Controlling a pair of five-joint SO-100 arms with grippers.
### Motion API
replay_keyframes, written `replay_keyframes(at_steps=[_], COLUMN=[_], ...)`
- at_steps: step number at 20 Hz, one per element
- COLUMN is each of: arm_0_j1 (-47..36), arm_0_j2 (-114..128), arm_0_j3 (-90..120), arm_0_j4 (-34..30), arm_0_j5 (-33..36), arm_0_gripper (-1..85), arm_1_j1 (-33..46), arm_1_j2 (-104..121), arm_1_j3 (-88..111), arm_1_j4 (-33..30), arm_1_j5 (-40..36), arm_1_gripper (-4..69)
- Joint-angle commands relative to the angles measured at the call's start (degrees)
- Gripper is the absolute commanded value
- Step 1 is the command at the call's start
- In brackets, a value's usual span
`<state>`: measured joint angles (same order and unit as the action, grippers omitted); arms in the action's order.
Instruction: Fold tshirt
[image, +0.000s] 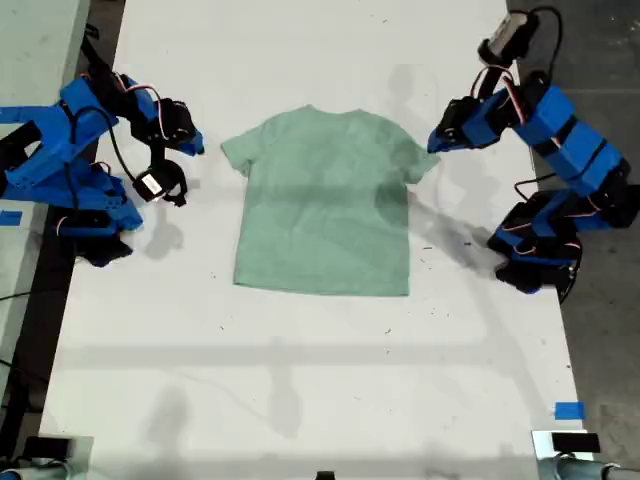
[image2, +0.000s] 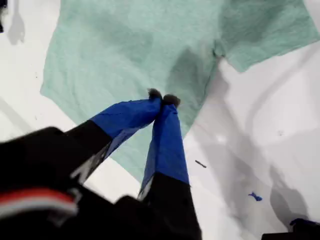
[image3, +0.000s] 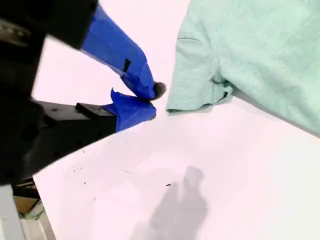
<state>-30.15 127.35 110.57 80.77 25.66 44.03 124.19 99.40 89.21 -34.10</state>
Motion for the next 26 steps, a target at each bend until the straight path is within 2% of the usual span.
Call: replay_keyframes(at_steps=[1,6,10,11,12,13,17,22,26], arm_0_j1=[-4.92,-12.92,-13.89,-13.71,-13.45,-13.45,-13.18,-12.83,-12.66], arm_0_j2=[-5.62,-17.14,-20.13,-20.30,-20.39,-20.39,-20.48,-20.48,-20.48], arm_0_j3=[-8.26,-19.69,-21.45,-21.18,-21.09,-21.09,-20.92,-20.13,-19.78], arm_0_j4=[1.85,6.15,6.68,6.59,6.42,6.42,6.15,5.63,4.92], arm_0_j5=[3.78,10.63,11.34,11.34,11.16,11.16,11.16,11.07,10.99], arm_0_gripper=[0.0,0.0,0.0,0.0,0.0,0.0,0.0,0.0,0.0], arm_1_j1=[5.27,13.27,16.00,16.35,16.79,17.31,18.98,21.27,21.53], arm_1_j2=[-3.96,-11.25,-12.66,-12.66,-12.66,-12.66,-12.57,-13.80,-21.45], arm_1_j3=[-8.26,-17.49,-17.14,-16.26,-15.03,-13.10,-0.97,15.21,21.01], arm_1_j4=[1.41,3.87,3.43,3.25,2.64,1.58,-7.91,-23.73,-33.57], arm_1_j5=[-5.54,-12.66,-14.50,-14.85,-15.38,-16.00,-18.11,-22.32,-23.91], arm_1_gripper=[0.1,0.1,0.5,4.4,17.3,21.9,27.6,27.2,27.1])
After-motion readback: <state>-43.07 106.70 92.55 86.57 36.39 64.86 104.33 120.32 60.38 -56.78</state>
